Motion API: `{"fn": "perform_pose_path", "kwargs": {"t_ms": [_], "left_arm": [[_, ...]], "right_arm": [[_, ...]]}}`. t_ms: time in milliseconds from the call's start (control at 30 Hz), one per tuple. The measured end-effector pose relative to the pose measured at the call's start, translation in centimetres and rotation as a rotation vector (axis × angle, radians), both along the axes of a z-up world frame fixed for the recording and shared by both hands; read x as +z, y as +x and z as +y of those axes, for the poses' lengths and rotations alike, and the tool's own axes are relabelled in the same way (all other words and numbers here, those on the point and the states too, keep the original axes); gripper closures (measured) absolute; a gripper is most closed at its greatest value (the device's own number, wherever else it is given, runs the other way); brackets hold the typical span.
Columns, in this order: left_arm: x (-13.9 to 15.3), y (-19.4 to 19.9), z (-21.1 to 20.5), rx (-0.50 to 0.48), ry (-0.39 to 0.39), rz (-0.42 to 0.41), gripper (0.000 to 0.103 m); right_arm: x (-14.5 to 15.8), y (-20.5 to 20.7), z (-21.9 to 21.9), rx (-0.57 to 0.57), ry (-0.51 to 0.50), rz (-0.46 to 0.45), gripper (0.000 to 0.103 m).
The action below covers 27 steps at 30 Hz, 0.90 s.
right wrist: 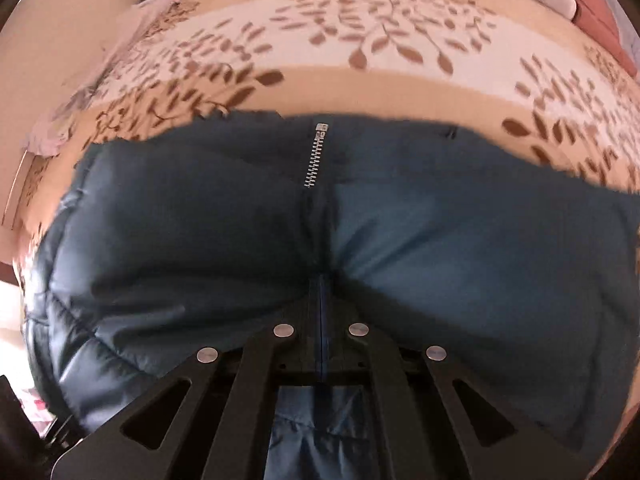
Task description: Fold large clothes
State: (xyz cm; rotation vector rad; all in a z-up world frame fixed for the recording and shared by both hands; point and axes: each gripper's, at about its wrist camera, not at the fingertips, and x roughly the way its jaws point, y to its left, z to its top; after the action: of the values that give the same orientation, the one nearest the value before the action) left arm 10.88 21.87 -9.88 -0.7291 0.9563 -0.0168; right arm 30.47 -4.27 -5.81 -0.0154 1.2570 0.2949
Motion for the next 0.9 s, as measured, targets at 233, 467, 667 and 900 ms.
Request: {"fn": "perform_pose_path", "kwargs": {"t_ms": [233, 467, 667, 900], "left_arm": [[-1.3, 0.6, 0.9, 0.093, -0.153, -0.011, 0.017], [-1.6, 0.5, 0.2, 0.087, -0.113, -0.078, 0.050], [-0.6, -0.1, -0.1, 0.062, -0.062, -0.113, 0.067], [-0.4, 0.2, 0.4, 0.060, -0.047, -0.076, 0.068]], "right_arm": [[-1.2, 0.2, 0.1, 0.014, -0.019, -0.003, 0.102], [-1.6, 0.9, -0.2, -0.005, 0.013, 0.003, 0.102], [-1.6, 0.8, -0.2, -0.013, 0.031, -0.001, 0.102], [-0.1, -0.1, 0.3, -0.009, -0.021, -0.034, 0.102]]}}
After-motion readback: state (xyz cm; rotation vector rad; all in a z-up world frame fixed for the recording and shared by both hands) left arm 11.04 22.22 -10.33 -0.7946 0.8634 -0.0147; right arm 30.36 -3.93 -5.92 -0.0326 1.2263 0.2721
